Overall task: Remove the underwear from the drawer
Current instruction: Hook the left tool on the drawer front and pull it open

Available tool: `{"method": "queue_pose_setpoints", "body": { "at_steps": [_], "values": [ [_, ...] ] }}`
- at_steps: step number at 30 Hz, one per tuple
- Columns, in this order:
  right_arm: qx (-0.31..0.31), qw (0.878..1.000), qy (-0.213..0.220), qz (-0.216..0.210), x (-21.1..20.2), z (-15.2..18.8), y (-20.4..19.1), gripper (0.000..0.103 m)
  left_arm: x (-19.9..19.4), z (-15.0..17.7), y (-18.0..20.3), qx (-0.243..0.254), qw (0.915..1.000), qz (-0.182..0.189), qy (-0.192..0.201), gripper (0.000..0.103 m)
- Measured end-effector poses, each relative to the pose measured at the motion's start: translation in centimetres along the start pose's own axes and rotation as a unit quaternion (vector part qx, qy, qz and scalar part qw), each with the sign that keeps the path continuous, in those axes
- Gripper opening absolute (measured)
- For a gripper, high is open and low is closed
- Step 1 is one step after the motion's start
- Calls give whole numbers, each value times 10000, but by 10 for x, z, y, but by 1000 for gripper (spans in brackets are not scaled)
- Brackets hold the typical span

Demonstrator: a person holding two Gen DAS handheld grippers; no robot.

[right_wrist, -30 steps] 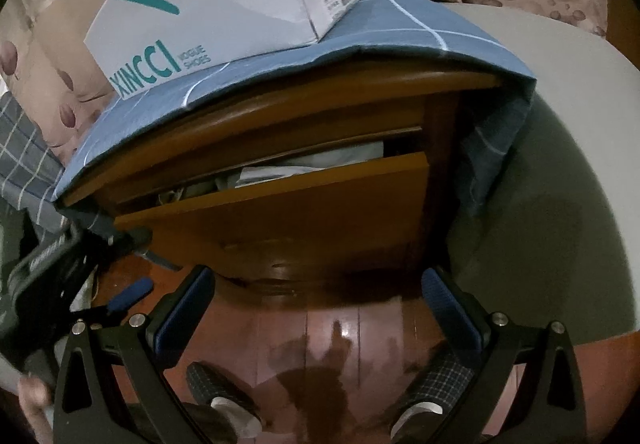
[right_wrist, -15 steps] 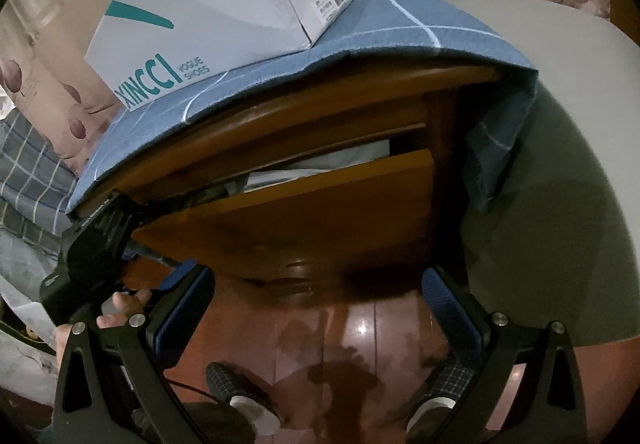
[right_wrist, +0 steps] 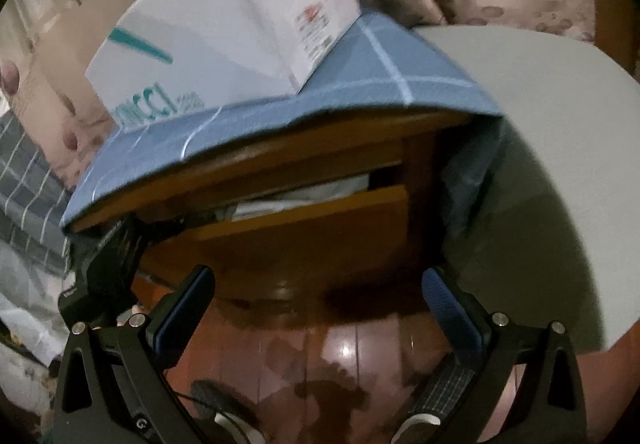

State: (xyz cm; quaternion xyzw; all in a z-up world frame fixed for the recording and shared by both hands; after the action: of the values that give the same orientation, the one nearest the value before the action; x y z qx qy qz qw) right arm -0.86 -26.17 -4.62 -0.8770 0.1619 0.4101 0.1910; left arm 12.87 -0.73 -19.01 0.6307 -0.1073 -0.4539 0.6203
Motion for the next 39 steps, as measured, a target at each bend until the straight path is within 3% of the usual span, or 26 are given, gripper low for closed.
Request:
{"method": "queue_pose_setpoints", "body": {
  "at_steps": [11, 15, 21, 39],
  "values": [
    [139, 9991, 162, 367, -2, -9, 16, 103, 16, -9, -20, -370, 9991, -17, 201, 103],
    [104, 9991, 139, 385, 1, -8, 15, 103, 2, -2, -18, -368, 9982, -391, 265, 103],
    [105, 9992, 144, 366, 1, -8, 15, 103, -24, 8, -31, 214, 9979, -601, 142, 103],
    [9, 9990, -33, 438, 11, 0, 14, 103, -90, 35, -70, 658, 9858, -1494, -390, 103]
  ]
}}
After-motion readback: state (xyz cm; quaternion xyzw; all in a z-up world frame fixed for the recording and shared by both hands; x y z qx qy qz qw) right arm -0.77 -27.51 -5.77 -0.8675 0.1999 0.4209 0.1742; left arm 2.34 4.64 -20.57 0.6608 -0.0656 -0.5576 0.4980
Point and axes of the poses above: each gripper's, at about its wrist camera, not at the fingertips, and x roughly the way its jaws point, y to its right, z to its underside, the point moved 7 cm from there along x, roughly the way its jaws point, and after that the axes turned 9 degrees about z, right-handed, at the moved point
